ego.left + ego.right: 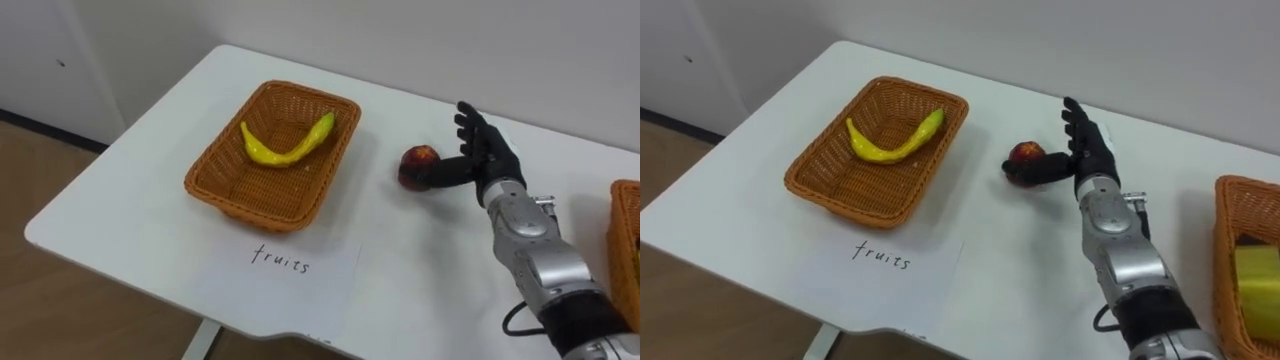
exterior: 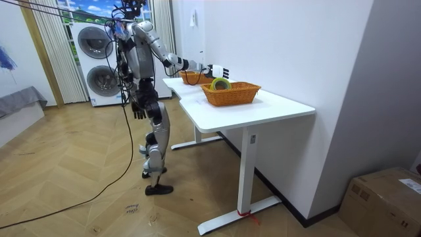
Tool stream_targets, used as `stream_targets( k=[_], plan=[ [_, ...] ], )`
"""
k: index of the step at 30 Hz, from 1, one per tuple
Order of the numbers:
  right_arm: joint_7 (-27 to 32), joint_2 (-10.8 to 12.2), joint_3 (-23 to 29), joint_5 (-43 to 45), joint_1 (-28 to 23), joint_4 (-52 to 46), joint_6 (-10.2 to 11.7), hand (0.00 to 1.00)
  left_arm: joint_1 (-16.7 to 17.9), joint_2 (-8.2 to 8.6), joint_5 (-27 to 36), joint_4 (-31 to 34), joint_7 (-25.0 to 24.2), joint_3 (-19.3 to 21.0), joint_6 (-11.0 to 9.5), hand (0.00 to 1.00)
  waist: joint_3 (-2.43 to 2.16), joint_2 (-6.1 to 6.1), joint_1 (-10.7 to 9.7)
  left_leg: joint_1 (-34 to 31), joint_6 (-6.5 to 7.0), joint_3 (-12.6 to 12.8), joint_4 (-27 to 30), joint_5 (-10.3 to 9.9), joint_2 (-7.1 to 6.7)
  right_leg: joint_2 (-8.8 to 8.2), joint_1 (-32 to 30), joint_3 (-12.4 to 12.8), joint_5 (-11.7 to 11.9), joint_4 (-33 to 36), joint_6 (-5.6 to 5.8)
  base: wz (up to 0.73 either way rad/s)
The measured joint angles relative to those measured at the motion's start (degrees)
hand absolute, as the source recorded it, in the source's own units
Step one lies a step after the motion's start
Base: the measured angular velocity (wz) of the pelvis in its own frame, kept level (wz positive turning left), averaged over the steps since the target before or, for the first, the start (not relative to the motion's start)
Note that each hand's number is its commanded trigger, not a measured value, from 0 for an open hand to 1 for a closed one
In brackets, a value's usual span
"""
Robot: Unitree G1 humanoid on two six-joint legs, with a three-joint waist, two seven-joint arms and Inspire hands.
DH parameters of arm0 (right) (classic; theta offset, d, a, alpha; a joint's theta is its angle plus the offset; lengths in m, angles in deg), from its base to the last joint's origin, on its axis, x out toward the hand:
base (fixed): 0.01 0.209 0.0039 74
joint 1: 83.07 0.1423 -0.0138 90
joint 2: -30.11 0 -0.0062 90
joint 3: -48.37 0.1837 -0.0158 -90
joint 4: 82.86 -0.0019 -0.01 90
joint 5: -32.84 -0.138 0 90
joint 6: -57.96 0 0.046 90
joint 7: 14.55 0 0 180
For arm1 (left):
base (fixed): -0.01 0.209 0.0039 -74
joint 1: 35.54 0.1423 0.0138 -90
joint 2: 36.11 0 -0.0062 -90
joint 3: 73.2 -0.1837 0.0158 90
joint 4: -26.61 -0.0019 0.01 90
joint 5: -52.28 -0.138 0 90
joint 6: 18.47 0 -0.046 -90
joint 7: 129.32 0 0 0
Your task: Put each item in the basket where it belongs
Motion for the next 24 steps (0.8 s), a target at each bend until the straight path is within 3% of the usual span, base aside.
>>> stream_targets(
  k=[6,12,22,24],
  plan=[
    [0.3,0.0,-0.3,0.3,0.0,1.0,-0.8,0.0,0.0,-0.36,0.0,0.0,-0.5,0.0,0.2,0.0,-0.23,-0.61,0.3,-0.1,0.01,0.0,0.1,0.0,-0.07,-0.03,0.0,-0.1,0.0,-0.1,0.01,0.0],
    [1.8,0.0,-0.3,0.3,0.0,2.3,-0.8,0.0,0.0,-1.36,0.0,0.1,-1.2,-1.2,0.1,0.0,0.11,-0.35,0.1,-0.5,0.0,-0.2,0.1,0.0,-0.06,-0.05,-0.3,-0.6,0.0,-0.2,0.01,0.02],
    [4.2,-0.3,-0.2,1.1,0.8,6.3,-0.2,0.0,-0.3,-2.27,0.0,0.1,-2.2,-2.3,-0.7,0.0,0.04,-0.91,-0.2,-2.4,0.06,-0.2,0.2,0.1,-0.13,-0.06,-2.1,-0.6,0.0,-0.4,0.01,0.0],
    [4.7,-0.3,-0.1,1.4,0.8,6.3,0.7,0.0,-0.5,-2.26,0.0,0.1,-2.2,-2.2,-1.3,0.0,0.21,-1.08,-0.2,-2.9,0.06,-0.3,0.2,0.1,-0.08,-0.1,-2.7,-0.7,0.0,0.0,0.01,0.0]
  ],
)
